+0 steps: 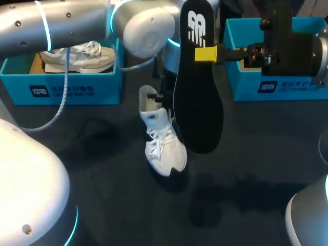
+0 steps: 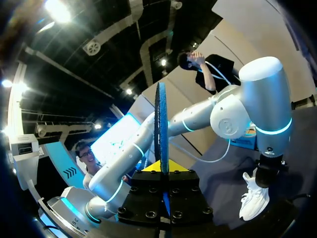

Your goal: Take the shoe out of the shoebox, open the shoe tongue, remove and reinsert the insole, then place the shoe into the shoebox

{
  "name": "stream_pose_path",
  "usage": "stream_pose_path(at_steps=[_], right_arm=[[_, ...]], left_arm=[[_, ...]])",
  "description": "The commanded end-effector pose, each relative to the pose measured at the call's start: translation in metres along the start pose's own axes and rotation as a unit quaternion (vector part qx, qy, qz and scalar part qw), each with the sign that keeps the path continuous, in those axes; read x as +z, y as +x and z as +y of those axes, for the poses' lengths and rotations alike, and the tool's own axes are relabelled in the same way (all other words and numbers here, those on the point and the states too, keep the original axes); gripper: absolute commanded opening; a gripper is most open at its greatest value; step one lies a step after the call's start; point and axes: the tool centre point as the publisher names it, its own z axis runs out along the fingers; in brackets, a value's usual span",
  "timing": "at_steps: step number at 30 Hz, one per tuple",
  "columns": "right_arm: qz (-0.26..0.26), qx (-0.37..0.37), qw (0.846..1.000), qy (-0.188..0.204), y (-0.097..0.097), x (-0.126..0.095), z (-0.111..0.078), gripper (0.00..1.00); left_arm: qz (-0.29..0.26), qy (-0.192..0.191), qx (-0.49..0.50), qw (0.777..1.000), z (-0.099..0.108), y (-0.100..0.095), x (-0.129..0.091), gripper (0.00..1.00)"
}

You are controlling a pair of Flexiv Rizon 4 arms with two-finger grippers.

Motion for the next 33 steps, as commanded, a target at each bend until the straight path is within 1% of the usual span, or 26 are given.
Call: stream_pose_path(at_steps=[1,3,4,7,8,9,11,12,13,14,16,17,19,21,23,24,26,28,29,31,32,33], right_arm=[[0.0,0.0,1.0,0.0,0.0,0.003,0.0,0.0],[0.0,0.0,1.0,0.0,0.0,0.003,0.0,0.0],[0.0,0.0,1.0,0.0,0.0,0.003,0.0,0.0],[0.0,0.0,1.0,0.0,0.0,0.003,0.0,0.0],[0.0,0.0,1.0,0.0,0.0,0.003,0.0,0.0],[0.0,0.0,1.0,0.0,0.0,0.003,0.0,0.0],[0.0,0.0,1.0,0.0,0.0,0.003,0.0,0.0],[0.0,0.0,1.0,0.0,0.0,0.003,0.0,0.0],[0.0,0.0,1.0,0.0,0.0,0.003,0.0,0.0],[0.0,0.0,1.0,0.0,0.0,0.003,0.0,0.0],[0.0,0.0,1.0,0.0,0.0,0.003,0.0,0.0],[0.0,0.0,1.0,0.0,0.0,0.003,0.0,0.0],[0.0,0.0,1.0,0.0,0.0,0.003,0.0,0.0],[0.0,0.0,1.0,0.0,0.0,0.003,0.0,0.0],[0.0,0.0,1.0,0.0,0.0,0.003,0.0,0.0],[0.0,0.0,1.0,0.0,0.0,0.003,0.0,0.0],[0.0,0.0,1.0,0.0,0.0,0.003,0.0,0.0],[0.0,0.0,1.0,0.0,0.0,0.003,0.0,0.0],[0.0,0.0,1.0,0.0,0.0,0.003,0.0,0.0],[0.0,0.0,1.0,0.0,0.0,0.003,0.0,0.0],[0.0,0.0,1.0,0.0,0.0,0.003,0.0,0.0],[0.0,0.0,1.0,0.0,0.0,0.003,0.0,0.0]], left_arm=[[0.012,-0.02,0.04,0.999,-0.007,-0.014,0.005,0.0],[0.02,-0.012,0.047,0.999,-0.009,-0.021,0.01,0.0],[0.024,-0.024,0.05,0.998,-0.01,-0.023,0.012,0.0],[0.031,-0.028,0.042,0.998,-0.008,-0.03,0.016,0.0],[0.032,-0.011,0.041,0.999,-0.007,-0.032,0.017,0.0],[0.039,-0.022,0.053,0.998,-0.007,-0.035,0.018,0.0],[0.058,-0.04,0.045,0.996,-0.007,-0.043,0.02,0.0],[0.057,-0.049,0.05,0.996,-0.009,-0.045,0.019,0.0],[0.053,-0.036,0.048,0.997,-0.009,-0.046,0.017,0.0],[0.053,-0.031,0.043,0.997,-0.01,-0.047,0.016,0.0],[0.053,-0.029,0.048,0.997,-0.012,-0.051,0.016,0.0],[0.055,-0.038,0.045,0.997,-0.013,-0.054,0.016,0.0],[0.052,-0.027,0.04,0.997,-0.013,-0.056,0.016,0.0],[0.051,-0.031,0.044,0.997,-0.013,-0.057,0.018,0.0],[0.061,-0.049,0.039,0.996,-0.009,-0.056,0.021,0.0],[0.063,-0.04,0.033,0.997,-0.005,-0.055,0.022,0.0],[0.073,-0.035,0.03,0.996,-0.001,-0.054,0.024,0.0],[0.071,-0.034,0.036,0.996,-0.002,-0.054,0.026,0.0],[0.073,-0.013,0.044,0.996,-0.003,-0.054,0.027,0.0],[0.076,-0.03,0.034,0.996,-0.002,-0.056,0.029,0.0],[0.072,-0.02,0.037,0.996,-0.003,-0.057,0.03,0.0],[0.072,-0.021,0.038,0.996,-0.002,-0.057,0.03,0.0]])
